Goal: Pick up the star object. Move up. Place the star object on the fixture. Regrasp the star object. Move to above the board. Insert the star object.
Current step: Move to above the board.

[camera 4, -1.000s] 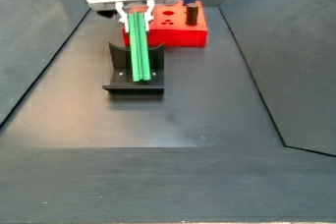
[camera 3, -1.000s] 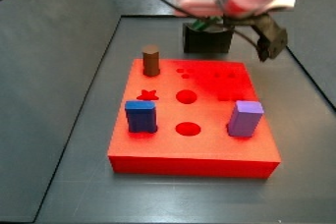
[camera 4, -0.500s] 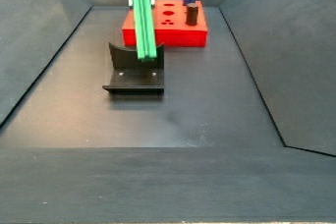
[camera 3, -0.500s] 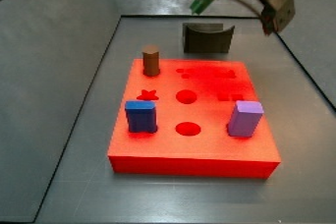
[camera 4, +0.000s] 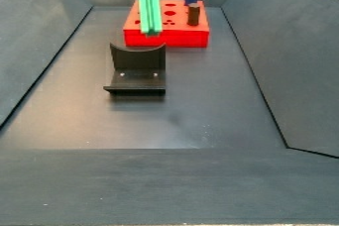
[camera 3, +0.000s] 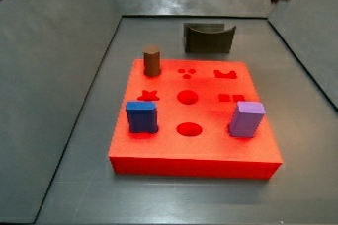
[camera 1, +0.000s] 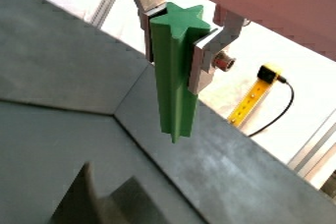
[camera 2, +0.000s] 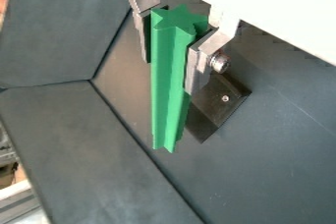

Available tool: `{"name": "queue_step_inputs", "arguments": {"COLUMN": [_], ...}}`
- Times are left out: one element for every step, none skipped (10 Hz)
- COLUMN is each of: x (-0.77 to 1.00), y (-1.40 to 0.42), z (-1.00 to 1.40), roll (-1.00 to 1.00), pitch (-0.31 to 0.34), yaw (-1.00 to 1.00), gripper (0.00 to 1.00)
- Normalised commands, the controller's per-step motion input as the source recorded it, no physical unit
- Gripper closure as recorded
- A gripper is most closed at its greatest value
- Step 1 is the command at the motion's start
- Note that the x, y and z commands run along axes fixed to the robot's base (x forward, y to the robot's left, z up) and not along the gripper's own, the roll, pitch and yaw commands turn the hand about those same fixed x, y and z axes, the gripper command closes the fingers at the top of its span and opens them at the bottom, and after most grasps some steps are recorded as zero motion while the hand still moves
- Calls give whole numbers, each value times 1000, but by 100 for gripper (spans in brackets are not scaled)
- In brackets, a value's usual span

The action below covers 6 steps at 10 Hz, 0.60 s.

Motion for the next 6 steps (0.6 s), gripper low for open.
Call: {"name": "queue_step_inputs", "arguments": {"x": [-150,-121,-91,-80,-71,-443], "y": [40,32,28,25,22,-1000], "z": [885,717,486,309,195,328], "roll": [-119,-120,-117,-115,-109,-1000], "pitch": [-34,-31,-25,-15,-12,-41], "yaw": [-66,-63,-56,-56,-52,-125], "gripper": [100,100,100,100,100,100]}}
